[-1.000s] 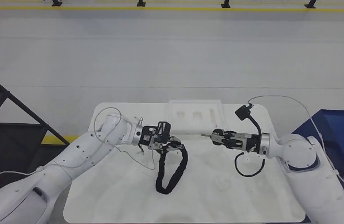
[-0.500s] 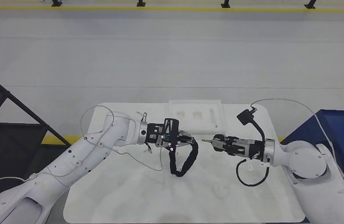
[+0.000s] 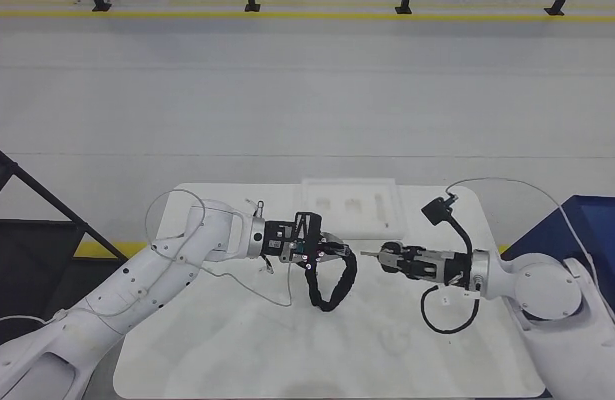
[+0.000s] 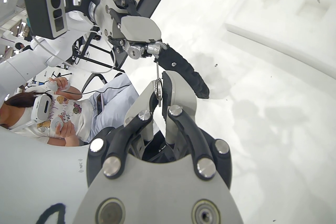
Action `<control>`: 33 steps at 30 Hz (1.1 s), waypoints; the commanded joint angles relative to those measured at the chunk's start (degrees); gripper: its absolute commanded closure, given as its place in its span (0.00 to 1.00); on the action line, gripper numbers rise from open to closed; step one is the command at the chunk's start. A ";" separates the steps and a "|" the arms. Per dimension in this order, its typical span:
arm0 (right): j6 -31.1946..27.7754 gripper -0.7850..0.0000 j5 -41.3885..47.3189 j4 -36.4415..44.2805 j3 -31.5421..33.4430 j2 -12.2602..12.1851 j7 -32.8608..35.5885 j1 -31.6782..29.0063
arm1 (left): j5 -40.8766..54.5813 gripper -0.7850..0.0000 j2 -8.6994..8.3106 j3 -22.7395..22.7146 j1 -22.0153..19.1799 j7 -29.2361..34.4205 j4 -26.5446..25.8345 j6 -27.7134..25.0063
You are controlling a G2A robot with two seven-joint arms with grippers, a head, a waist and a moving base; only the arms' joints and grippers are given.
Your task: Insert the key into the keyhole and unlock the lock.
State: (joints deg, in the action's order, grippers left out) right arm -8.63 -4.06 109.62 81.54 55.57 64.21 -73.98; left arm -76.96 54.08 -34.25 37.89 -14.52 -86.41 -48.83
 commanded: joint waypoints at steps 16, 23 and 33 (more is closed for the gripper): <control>16.00 1.00 -5.13 18.16 7.62 -1.71 4.19 -7.70 | -15.32 1.00 3.12 1.31 -2.99 -10.30 0.83 7.61; 19.98 1.00 -7.22 22.46 11.20 -2.07 1.79 -11.67 | -18.52 1.00 5.34 4.51 -3.93 -12.95 2.81 7.68; 22.72 1.00 -9.97 25.03 10.40 -2.24 -1.63 -13.68 | -20.86 1.00 6.72 5.03 -3.90 -17.76 4.60 7.95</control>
State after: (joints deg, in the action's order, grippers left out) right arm 13.84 -13.73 134.65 92.18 53.33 63.09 -87.66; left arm -97.71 60.70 -29.21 34.02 -31.79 -82.02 -40.66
